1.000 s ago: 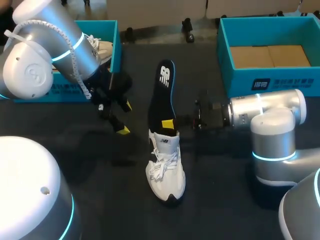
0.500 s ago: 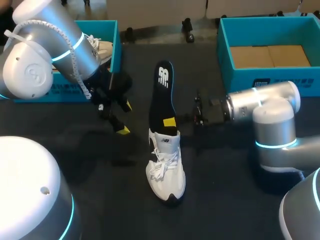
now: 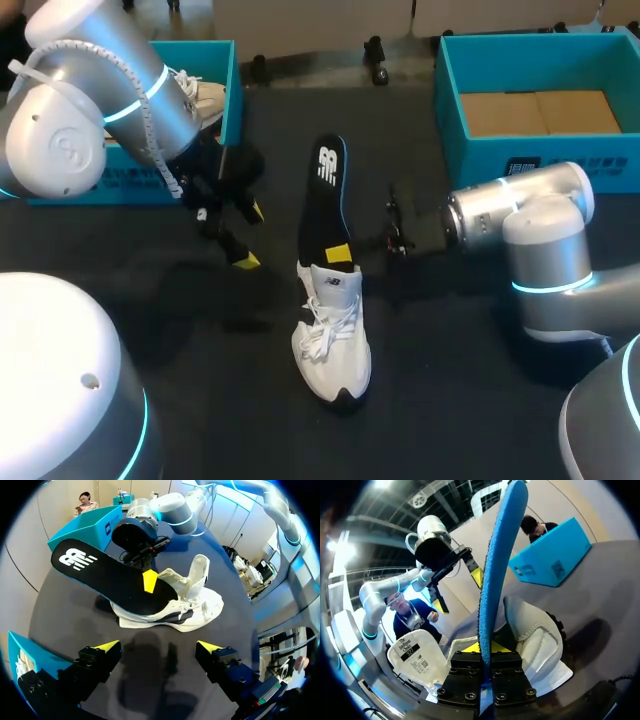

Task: Take the shoe out of the shoebox, open the shoe tongue, remove and reinsert the insole, then place the shoe into the shoebox

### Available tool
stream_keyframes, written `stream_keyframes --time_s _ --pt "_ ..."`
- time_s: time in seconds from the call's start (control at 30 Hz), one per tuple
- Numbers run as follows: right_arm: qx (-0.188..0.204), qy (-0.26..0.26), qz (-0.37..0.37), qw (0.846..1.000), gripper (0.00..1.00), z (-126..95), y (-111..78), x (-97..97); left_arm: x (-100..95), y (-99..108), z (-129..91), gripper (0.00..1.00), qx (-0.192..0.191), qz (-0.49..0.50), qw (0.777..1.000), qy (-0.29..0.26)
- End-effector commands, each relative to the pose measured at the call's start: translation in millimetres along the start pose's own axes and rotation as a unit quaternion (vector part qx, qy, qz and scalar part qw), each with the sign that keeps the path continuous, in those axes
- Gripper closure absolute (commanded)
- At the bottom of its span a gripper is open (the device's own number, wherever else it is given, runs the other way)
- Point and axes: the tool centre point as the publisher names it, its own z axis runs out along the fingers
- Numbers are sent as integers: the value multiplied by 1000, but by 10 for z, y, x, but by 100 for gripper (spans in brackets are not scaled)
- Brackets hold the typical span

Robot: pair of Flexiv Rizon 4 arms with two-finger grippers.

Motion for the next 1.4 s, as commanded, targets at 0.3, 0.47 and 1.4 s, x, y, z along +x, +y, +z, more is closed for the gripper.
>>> stream_keyframes --time_s 0.3,0.47,1.4 --pt "19 -19 -28 999 81 -28 185 56 7 -4 -1 0 -2 0 1000 -1" --pt "25 -13 -32 999 80 -40 256 6 7 -4 -1 0 -2 0 1000 -1" --pt "46 -10 47 998 100 67 -192 169 7 -4 -1 0 -2 0 1000 -1"
